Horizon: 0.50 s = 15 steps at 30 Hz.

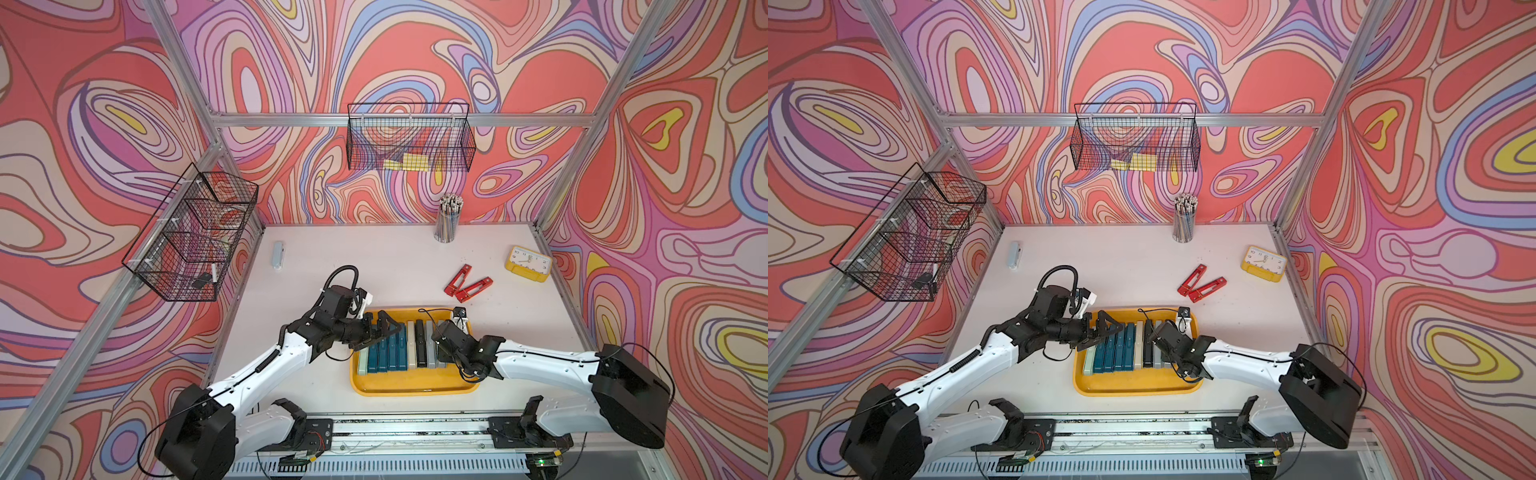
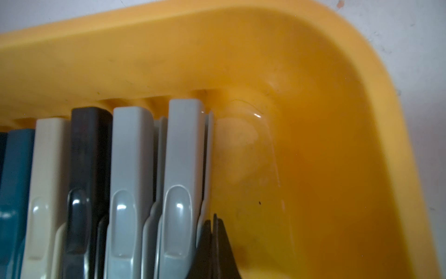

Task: Put the pruning pliers into the storage box
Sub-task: Place the pruning pliers in the storage box.

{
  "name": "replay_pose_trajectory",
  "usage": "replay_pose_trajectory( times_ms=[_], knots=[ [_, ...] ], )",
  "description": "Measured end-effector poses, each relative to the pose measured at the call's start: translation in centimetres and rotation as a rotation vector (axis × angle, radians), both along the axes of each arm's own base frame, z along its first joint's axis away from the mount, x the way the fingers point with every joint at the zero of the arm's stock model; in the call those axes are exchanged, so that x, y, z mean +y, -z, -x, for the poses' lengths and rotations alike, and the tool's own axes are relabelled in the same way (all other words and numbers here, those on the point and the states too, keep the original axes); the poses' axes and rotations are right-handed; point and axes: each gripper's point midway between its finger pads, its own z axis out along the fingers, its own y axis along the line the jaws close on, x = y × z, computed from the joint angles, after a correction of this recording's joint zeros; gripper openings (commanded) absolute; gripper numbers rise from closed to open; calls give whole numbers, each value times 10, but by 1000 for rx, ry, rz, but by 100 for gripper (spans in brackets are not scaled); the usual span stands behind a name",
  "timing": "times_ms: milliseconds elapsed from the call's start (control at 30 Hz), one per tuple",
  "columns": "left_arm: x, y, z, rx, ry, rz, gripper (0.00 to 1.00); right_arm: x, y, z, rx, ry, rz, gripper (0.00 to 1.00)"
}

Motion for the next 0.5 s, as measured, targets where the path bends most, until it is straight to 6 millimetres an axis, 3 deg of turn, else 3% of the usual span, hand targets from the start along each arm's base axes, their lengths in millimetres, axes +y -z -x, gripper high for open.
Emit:
replay_pose_trajectory(
  times_ms=[500],
  knots=[
    [0, 0, 0, 0, 0, 0, 99, 3, 0, -1, -1, -9, -7, 0]
  ],
)
